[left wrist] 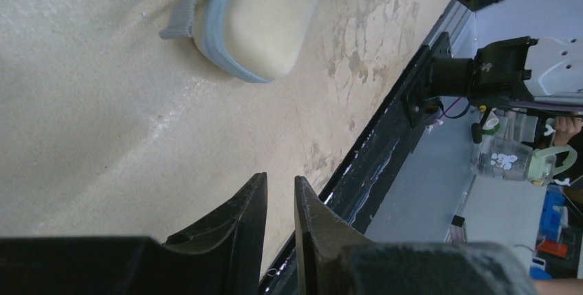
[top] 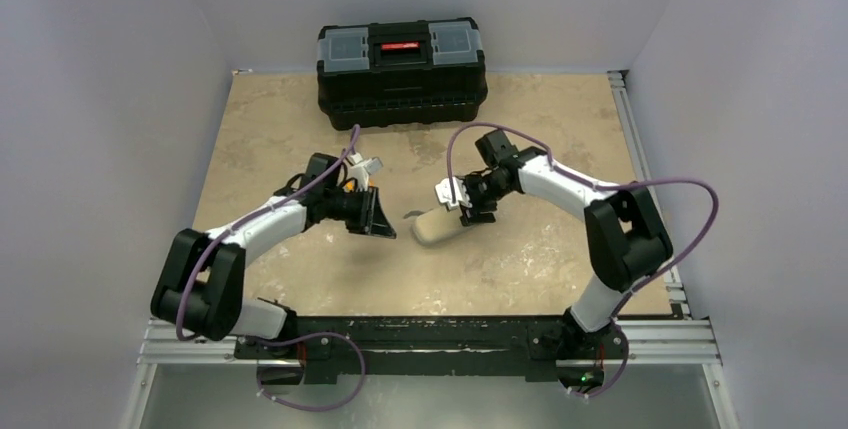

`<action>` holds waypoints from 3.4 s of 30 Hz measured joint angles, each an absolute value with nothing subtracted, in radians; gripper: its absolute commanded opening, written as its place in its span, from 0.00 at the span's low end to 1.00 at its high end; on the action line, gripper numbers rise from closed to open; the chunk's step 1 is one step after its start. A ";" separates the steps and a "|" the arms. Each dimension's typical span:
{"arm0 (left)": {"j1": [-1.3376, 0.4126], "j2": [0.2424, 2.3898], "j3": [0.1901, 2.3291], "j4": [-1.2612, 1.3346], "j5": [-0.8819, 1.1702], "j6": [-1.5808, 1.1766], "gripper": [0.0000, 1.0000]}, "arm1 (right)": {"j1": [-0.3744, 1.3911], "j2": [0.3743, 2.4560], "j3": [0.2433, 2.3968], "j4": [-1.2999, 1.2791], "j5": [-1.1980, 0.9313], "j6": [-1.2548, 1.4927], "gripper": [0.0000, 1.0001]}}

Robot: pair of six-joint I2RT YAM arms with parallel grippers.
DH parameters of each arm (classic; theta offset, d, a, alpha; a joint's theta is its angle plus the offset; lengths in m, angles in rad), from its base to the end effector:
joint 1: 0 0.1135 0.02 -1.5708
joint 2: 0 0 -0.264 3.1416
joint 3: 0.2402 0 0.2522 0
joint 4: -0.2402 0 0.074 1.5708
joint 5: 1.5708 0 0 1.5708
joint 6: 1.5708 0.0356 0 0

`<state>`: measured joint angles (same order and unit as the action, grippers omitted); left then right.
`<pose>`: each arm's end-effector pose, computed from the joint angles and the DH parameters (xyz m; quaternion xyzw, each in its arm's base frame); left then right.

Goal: Open the umbrella

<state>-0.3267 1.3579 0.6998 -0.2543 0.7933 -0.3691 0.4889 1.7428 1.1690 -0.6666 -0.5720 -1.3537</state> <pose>0.2336 -0.1060 0.1909 0.1064 0.8753 -0.4453 0.1557 0.2886 0.1754 0.1927 -0.7817 0.5354 0.1865 0.2599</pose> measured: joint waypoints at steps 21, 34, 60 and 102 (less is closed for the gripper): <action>-0.363 1.705 0.880 -0.019 0.780 -0.452 0.14 | 0.553 1.477 0.761 -0.183 -0.466 -1.389 0.38; -0.400 1.736 0.912 -0.006 0.871 -0.329 0.21 | 0.555 1.470 0.743 -0.159 -0.467 -1.449 0.33; -0.406 1.787 0.874 0.052 0.987 -0.319 0.35 | 0.555 1.408 0.606 0.010 -0.489 -1.530 0.26; -0.399 1.678 0.833 -0.156 0.921 -0.242 0.00 | 0.572 1.420 0.605 0.030 -0.504 -1.510 0.11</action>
